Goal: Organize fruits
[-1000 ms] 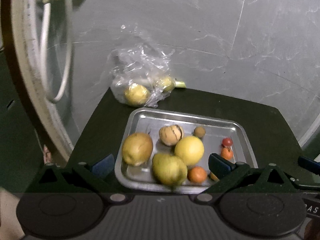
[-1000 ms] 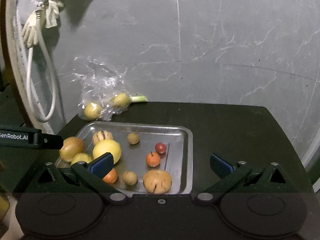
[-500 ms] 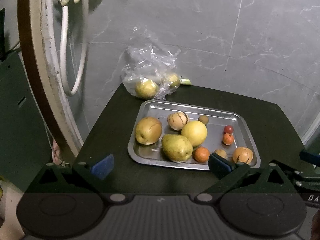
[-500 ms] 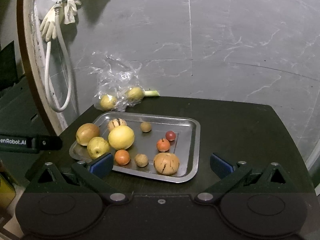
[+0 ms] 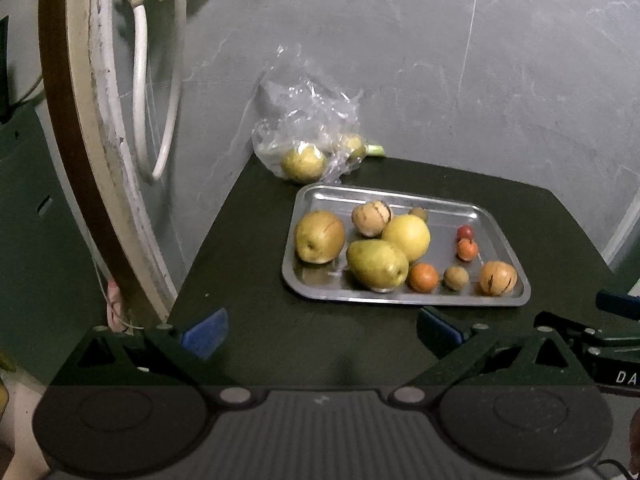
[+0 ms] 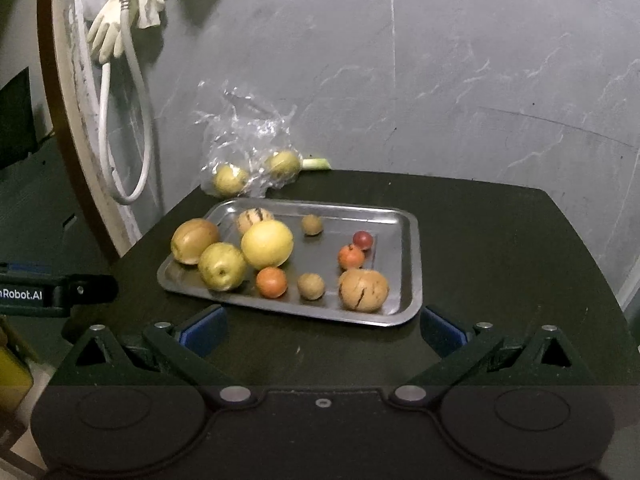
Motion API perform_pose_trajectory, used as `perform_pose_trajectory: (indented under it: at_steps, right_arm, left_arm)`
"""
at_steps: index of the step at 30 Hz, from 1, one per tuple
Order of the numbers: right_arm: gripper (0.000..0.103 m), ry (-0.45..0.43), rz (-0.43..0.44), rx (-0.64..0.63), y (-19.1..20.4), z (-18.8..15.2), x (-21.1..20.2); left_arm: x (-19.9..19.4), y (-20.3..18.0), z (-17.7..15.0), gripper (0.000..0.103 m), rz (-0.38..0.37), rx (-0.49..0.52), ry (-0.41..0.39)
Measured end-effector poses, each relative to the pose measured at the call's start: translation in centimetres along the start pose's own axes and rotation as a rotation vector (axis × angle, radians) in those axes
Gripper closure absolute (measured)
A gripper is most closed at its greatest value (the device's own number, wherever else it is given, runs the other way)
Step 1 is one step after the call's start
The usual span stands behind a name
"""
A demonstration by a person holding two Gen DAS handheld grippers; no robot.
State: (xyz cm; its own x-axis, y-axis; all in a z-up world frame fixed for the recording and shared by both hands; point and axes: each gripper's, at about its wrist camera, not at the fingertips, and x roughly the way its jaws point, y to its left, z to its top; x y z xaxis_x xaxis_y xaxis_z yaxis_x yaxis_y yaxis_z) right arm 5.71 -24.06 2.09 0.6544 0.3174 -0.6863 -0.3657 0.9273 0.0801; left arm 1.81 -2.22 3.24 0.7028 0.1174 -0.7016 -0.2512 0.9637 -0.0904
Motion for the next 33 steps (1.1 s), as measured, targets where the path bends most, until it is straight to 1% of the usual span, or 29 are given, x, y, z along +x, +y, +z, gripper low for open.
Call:
perform_pose_trajectory:
  at_steps: [9,17,21,33]
  right_arm:
    - [0.001,0.013,-0.026,0.017,1.1,-0.5,-0.5]
    - [0.001,0.075,-0.044,0.02,1.7,-1.0,0.1]
    - [0.001,0.092,-0.048,0.017,1.9,-1.1,0.3]
    - [0.001,0.106,-0.052,0.012,2.3,-1.1,0.4]
  left_arm:
    - [-0.3,1.6,-0.9,0.001,-0.014,0.009,0.006]
    - [0.0,2.2,-1.0,0.001,-0.028,0.016,0.013]
    - [0.1,2.3,-1.1,0.001,-0.032,0.014,0.019]
    - [0.3,2.9,-1.2,0.001,-0.04,0.011,0.033]
